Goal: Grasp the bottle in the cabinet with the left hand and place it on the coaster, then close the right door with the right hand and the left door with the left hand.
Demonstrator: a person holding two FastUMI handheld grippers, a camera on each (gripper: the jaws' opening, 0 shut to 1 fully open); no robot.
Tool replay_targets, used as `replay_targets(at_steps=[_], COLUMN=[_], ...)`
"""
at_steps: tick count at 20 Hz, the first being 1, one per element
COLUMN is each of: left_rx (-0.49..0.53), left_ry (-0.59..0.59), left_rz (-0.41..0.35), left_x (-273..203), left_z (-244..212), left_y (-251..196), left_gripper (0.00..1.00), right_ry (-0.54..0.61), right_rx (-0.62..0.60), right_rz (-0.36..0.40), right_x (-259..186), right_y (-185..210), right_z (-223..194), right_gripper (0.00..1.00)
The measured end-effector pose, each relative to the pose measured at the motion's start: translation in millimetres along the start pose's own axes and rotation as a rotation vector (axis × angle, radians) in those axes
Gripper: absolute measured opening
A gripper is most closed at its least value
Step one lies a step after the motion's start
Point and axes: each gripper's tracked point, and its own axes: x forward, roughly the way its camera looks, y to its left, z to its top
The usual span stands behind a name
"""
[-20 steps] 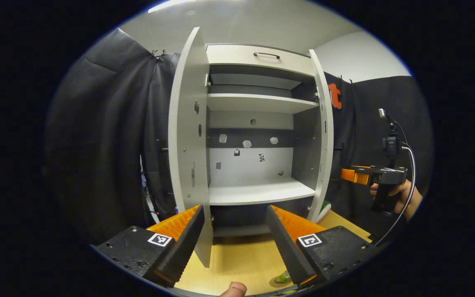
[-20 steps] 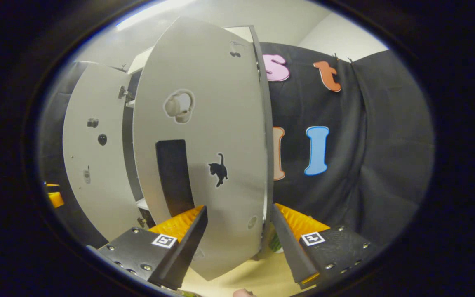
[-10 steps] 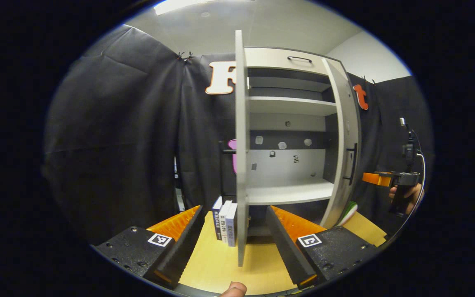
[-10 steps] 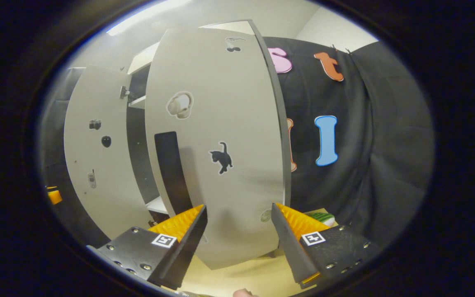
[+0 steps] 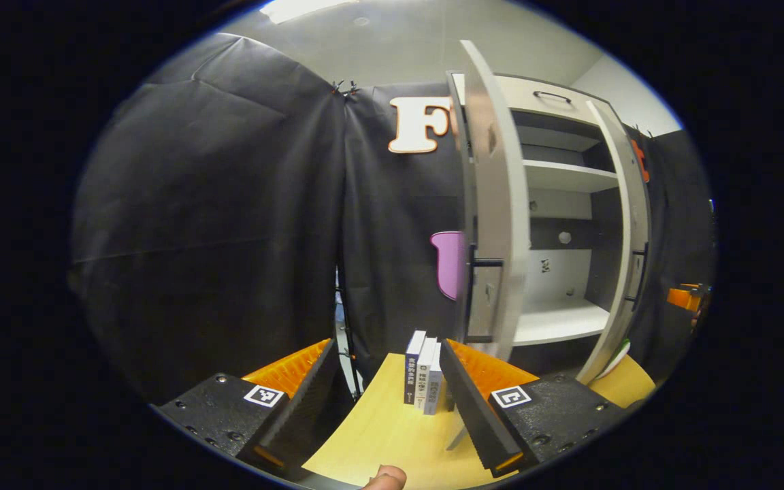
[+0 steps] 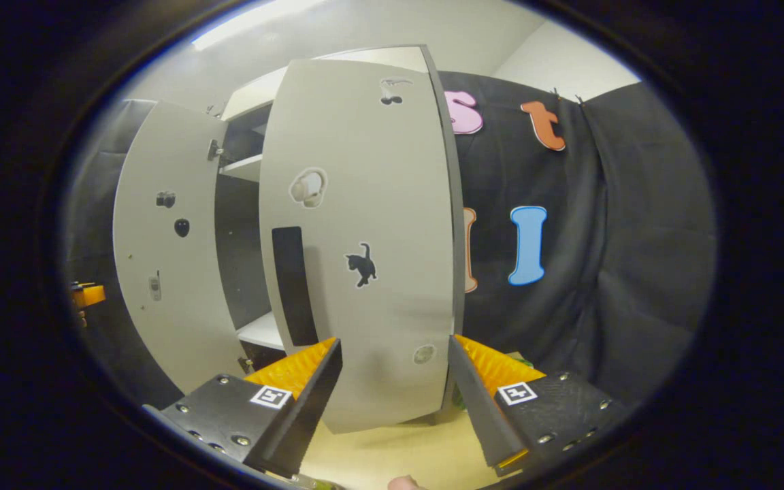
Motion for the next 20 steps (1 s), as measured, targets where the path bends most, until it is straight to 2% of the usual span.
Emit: replay_targets(at_steps=[1,2,3,4,5,6,11,12,14,17,18,20], left_rx=[-0.012,-0.028,-0.049,-0.068,-0.086,-0.101,-0.084,-0.077,-0.053,-0.043,-0.039,-0.010], left_ry=[0.001,0.002,0.002,0.010,0.017,0.026,0.028,0.025,0.021,0.037,0.042,0.023], left_rz=[0.018,0.032,0.044,0.048,0.051,0.050,0.014,-0.012,-0.034,-0.071,-0.079,-0.081], left_x=[5.6,12.0,18.0,24.0,30.6,36.0,60.6,62.7,67.8,72.9,73.0,71.7], left_z=[-0.8,-0.2,-0.7,-2.9,-6.4,-7.7,-6.0,-3.7,-1.0,-4.6,-5.8,-1.3], left_y=[11.6,21.1,27.8,31.4,34.0,34.3,14.5,3.9,-8.2,-28.4,-34.8,-33.5], left_gripper=[0.90,0.95,0.95,1.00,0.95,0.95,0.95,1.00,0.90,0.95,0.90,0.89], right_ry=[-0.005,-0.012,-0.021,-0.036,-0.056,-0.069,-0.051,-0.050,-0.051,-0.072,-0.077,-0.081], right_rx=[-0.003,-0.011,-0.024,-0.039,-0.052,-0.050,0.011,0.010,0.004,0.018,0.021,0.019], right_rz=[0.001,-0.002,-0.009,-0.023,-0.040,-0.046,-0.064,-0.069,-0.095,-0.096,-0.088,-0.084], right_x=[-4.8,-10.3,-15.1,-19.3,-24.1,-29.3,-41.5,-43.0,-46.7,-52.0,-52.5,-54.9], right_y=[-1.3,-2.9,-7.3,-13.9,-21.4,-25.3,-44.3,-48.4,-56.9,-55.7,-54.3,-54.5], right_z=[2.4,4.3,6.8,9.1,13.2,14.6,7.9,7.1,6.8,15.9,17.4,18.2], right_gripper=[0.94,0.92,0.92,0.95,0.95,0.94,0.94,0.94,0.92,0.95,0.94,0.92])
